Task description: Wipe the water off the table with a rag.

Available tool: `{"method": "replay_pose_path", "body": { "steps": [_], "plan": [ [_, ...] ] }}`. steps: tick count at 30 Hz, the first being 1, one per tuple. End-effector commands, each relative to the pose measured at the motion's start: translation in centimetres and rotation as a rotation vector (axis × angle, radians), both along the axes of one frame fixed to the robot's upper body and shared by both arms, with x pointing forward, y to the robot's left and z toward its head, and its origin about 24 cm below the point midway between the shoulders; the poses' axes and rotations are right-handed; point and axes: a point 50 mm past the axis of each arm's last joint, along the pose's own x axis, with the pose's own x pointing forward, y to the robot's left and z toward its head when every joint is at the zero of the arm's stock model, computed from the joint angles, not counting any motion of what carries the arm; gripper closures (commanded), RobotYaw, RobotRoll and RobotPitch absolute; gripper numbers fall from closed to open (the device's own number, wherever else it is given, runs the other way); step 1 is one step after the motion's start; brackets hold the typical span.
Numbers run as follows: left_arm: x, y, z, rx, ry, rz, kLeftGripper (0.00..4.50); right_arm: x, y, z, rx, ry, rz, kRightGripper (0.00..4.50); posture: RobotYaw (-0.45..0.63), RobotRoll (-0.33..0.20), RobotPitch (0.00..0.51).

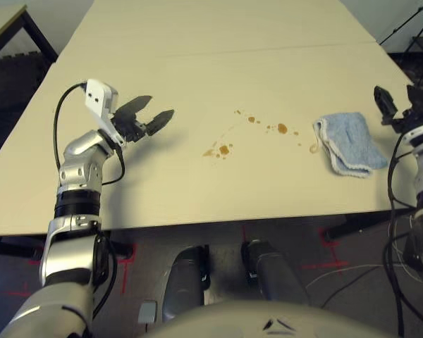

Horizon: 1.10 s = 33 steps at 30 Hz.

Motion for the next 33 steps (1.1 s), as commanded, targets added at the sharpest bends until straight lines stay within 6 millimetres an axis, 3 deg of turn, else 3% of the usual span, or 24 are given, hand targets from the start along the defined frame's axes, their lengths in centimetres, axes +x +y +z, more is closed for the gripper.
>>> {"method": "replay_pose_path", "body": {
  "steps": [1, 16, 33],
  "plan": [
    [-1.1, -0.8, -0.3, 0.042, 0.050, -0.151, 0.00, -0.3, -0.3, 0.7, 0.007, 0.011, 0.050, 0.01, -0.29, 0.000, 0.133],
    [-0.8, -2.0, -1.1, 0.090, 0.033, -0.205, 0.00, -2.7, -0.5, -0.4, 0.016, 0.510, 0.402, 0.01, -0.30, 0.000, 0.126],
    [-1.2, -2.4, -1.1, 0.081, 0.026, -0.196, 0.00, -0.3, 1.1, -3.1, 0.021, 0.676, 0.363, 0.01, -0.28, 0.000, 0.126]
  ]
}}
